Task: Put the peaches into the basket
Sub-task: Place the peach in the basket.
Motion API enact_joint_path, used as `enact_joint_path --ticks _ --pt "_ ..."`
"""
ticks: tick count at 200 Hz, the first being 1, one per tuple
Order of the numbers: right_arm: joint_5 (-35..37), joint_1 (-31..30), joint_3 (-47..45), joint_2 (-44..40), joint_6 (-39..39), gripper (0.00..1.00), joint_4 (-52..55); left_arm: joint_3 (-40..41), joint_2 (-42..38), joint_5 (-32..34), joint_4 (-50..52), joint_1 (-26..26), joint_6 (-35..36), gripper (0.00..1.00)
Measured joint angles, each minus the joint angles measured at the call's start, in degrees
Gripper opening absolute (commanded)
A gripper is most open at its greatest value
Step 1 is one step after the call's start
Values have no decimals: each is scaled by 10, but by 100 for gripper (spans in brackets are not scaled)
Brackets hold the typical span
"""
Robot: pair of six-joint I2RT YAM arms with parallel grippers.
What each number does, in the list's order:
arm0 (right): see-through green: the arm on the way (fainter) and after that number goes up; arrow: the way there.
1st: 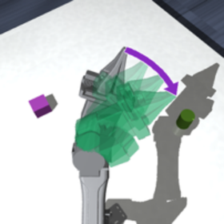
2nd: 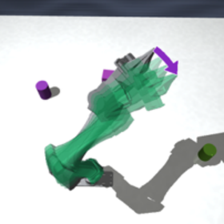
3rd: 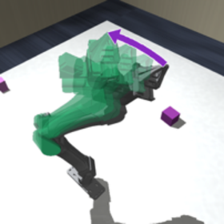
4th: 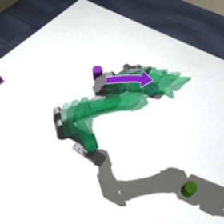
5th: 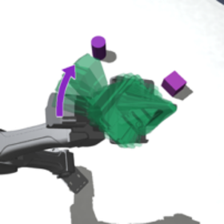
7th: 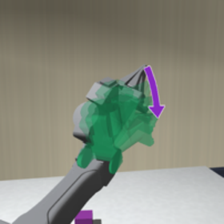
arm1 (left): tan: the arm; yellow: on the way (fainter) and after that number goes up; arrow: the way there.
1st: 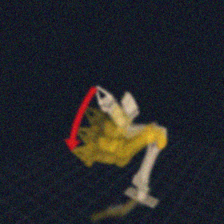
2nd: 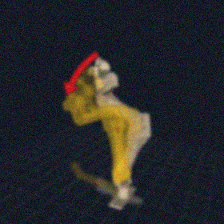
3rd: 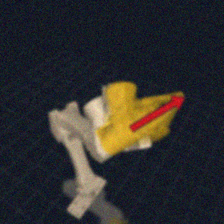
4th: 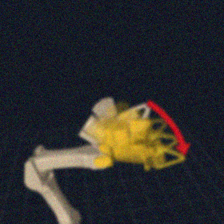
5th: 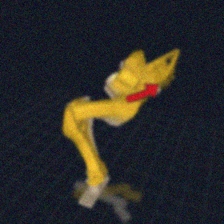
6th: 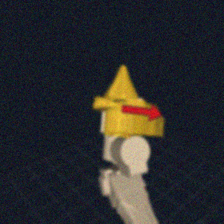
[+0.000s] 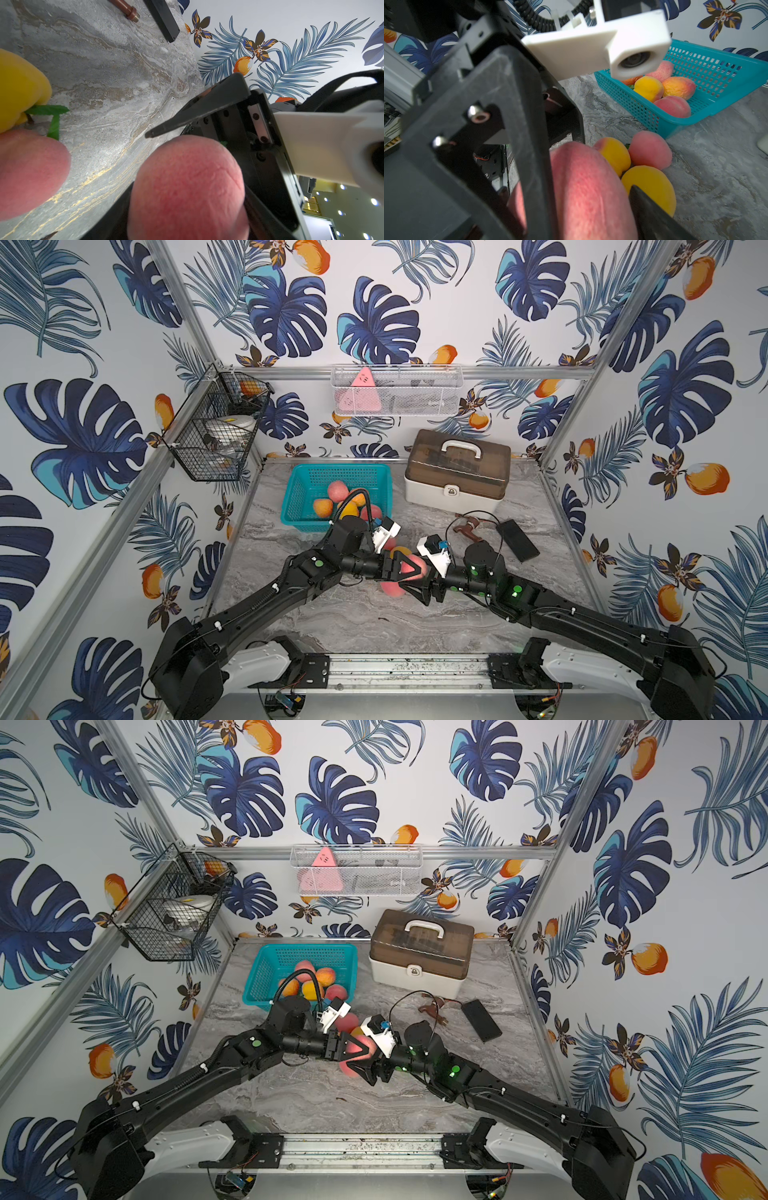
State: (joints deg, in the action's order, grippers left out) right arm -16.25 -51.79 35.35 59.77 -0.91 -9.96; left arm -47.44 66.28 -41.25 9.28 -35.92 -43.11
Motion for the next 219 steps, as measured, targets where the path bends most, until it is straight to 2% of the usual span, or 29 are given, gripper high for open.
enact_joint_path --ticks 30,100,135,184,219 --pt "11 0 15 12 -9 100 21 -49 5 47 70 0 46 57" --pt "56 10 91 33 -12 100 90 -190 66 199 216 10 150 57" --pt "57 45 118 43 -15 100 115 -249 112 260 236 28 172 57" --pt "49 127 162 81 -47 100 157 -301 178 299 236 60 180 58" --pt "39 151 187 96 -58 100 180 -355 233 311 230 83 191 58"
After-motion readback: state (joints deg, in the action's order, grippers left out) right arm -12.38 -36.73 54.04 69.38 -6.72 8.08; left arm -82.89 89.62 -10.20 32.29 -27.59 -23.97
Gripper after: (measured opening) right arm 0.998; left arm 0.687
